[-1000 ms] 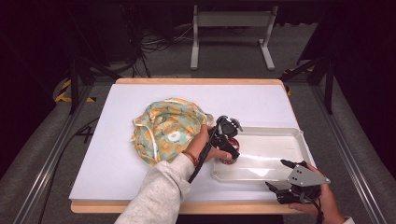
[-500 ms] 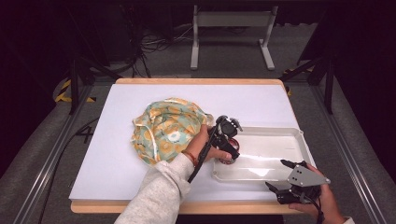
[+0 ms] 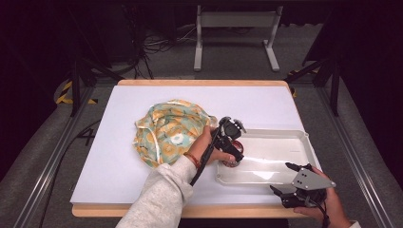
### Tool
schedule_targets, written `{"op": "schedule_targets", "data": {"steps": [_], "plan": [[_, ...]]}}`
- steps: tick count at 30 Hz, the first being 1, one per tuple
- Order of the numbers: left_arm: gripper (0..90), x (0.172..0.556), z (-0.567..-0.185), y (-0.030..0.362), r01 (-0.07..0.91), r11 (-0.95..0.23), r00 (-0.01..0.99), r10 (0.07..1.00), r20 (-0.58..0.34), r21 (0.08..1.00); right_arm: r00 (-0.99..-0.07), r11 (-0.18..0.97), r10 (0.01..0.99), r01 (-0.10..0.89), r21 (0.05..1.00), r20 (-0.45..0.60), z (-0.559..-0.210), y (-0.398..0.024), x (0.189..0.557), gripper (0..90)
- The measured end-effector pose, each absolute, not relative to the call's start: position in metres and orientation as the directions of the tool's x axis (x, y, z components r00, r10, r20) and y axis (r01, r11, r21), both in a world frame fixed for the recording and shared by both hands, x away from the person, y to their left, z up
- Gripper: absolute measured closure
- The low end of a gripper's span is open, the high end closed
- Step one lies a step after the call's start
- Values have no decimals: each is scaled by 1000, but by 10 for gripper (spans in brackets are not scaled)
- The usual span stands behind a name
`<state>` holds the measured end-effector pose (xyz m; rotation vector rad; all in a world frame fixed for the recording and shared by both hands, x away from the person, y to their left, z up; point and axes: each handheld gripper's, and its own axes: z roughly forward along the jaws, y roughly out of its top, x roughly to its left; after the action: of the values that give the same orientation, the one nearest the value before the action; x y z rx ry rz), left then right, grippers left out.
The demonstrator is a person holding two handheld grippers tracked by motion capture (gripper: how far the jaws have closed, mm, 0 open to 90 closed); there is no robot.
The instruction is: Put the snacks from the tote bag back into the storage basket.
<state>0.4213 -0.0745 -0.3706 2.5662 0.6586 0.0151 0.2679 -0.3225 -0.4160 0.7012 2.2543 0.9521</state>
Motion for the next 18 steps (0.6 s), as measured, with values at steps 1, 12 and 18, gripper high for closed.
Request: {"op": "schedule_targets", "data": {"steps": [1, 12, 18], "plan": [[219, 421, -370, -74, 453, -763, 882, 460, -107, 461, -689, 605, 656, 237, 760, -308, -416, -323, 268, 120], [197, 419, -365, -76, 432, -770, 892, 441, -99, 470, -690, 606, 654, 232, 761, -311, -416, -323, 268, 119], [173, 417, -363, -76, 427, -772, 895, 436, -96, 471, -689, 606, 655, 234, 760, -310, -416, -323, 268, 118]]}}
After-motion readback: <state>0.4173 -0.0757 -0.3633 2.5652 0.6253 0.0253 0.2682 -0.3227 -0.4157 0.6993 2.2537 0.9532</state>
